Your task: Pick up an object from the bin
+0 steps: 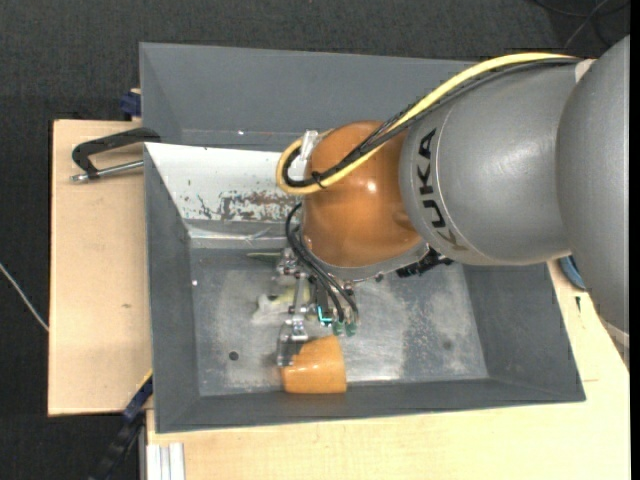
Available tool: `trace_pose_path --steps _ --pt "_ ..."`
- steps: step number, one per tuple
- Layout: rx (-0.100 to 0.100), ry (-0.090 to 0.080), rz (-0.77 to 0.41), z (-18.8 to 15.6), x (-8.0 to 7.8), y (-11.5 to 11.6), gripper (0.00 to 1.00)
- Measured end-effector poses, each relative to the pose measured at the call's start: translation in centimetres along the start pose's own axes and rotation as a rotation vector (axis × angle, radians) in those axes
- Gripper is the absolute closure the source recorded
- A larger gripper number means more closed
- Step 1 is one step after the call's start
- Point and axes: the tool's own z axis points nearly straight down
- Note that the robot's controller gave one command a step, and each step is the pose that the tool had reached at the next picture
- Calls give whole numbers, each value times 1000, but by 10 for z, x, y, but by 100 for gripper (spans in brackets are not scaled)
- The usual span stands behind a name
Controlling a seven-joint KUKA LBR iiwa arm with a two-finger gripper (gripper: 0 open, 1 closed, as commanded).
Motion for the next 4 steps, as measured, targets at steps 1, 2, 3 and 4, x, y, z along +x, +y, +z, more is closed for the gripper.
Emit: trace_pose_path --steps 1,2,3,4 --pt "-5 -15 -26 65 -68 -60 0" --pt "-1 -7 -221 57 -83 -67 0" --pt "1 -16 -349 34 -94 -72 0" --pt "1 -17 -516 60 -93 -69 0"
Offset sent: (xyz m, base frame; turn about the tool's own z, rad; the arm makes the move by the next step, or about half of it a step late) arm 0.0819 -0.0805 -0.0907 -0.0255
